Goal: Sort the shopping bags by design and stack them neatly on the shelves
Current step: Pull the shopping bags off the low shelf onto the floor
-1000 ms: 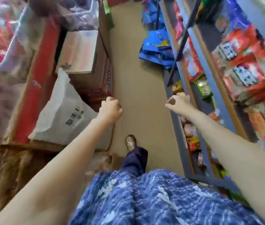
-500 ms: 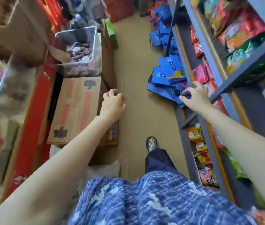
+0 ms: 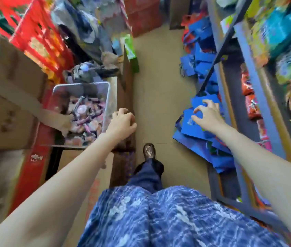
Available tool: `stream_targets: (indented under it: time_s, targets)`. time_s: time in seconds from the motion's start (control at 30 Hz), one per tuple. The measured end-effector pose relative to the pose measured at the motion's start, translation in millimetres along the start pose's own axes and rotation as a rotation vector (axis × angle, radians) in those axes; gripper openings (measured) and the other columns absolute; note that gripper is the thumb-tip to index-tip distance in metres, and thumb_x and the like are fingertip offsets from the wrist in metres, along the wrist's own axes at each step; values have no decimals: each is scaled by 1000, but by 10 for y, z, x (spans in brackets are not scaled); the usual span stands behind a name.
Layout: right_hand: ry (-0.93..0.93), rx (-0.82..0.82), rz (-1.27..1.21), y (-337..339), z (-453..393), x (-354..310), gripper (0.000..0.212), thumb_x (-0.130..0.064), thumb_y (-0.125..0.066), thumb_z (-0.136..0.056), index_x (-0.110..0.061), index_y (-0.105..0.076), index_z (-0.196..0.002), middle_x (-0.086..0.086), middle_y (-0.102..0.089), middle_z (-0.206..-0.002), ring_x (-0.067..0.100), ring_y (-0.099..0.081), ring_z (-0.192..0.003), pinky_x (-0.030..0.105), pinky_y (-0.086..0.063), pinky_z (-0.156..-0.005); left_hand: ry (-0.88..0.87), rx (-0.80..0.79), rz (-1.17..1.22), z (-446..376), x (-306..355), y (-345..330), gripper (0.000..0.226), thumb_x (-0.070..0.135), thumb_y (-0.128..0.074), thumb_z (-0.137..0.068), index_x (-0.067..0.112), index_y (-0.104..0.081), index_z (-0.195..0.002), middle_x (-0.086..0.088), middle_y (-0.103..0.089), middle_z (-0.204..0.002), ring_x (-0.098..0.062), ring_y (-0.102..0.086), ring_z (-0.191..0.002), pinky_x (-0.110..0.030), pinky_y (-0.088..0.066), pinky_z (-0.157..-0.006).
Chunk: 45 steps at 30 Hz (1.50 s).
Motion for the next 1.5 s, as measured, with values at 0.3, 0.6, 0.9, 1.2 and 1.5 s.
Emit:
stream_targets:
  time_s: [0.3, 0.6, 0.9, 1.2, 1.5]
  targets:
    - [-180, 106, -105, 986, -2156, -320, 24, -18, -57, -91, -1, -63, -105, 19, -31, -141, 29, -22, -134, 27, -18, -101, -175, -64, -64, -2633, 380, 1095, 30, 28, -54, -90, 12, -60, -115, -12, -40, -134, -35, -37, -124, -40, -34, -103]
    - [-248, 86, -95, 1372, -4542, -400, 28, -27, -55, -92, -5, -61, -109, 13, -26, -145, 32, -19, -135, 37, -21, -106, -258, -117, -134, -5064, 696, 1688, 35, 30, -52, -92, 13, -56, -122, -11, -36, -138, -36, -33, -124, -39, -33, -104]
    - [-161, 70, -103, 1639, -6768, -1050, 22, -26, -57, -91, -7, -62, -102, 10, -29, -144, 28, -19, -133, 35, -21, -107, -257, -176, -126, -7184, 598, 2236, 33, 29, -54, -89, 10, -60, -116, -13, -40, -134, -36, -35, -124, -40, -35, -103]
    - [-447, 309, -180, 2222, -8146, -737, 27, -25, -58, -91, -3, -62, -107, 14, -29, -144, 33, -21, -133, 34, -16, -107, -528, -312, -408, -9400, 1128, 2572, 34, 34, -51, -92, 17, -58, -120, -8, -36, -140, -32, -33, -125, -41, -31, -100]
    - [-755, 419, -276, 2276, -8766, -116, 30, -28, -60, -89, -6, -64, -108, 18, -33, -141, 33, -22, -134, 32, -15, -106, -830, -220, -328, -10845, 2651, 2684, 34, 27, -48, -93, 12, -57, -121, -10, -37, -138, -34, -32, -125, -44, -34, -98]
Point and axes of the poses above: each hand's wrist, its own z-axis away from the middle knuckle, its own y-axis out of the back of the hand, x = y × z, the point moved 7 cm from there along -z, towards the middle knuckle
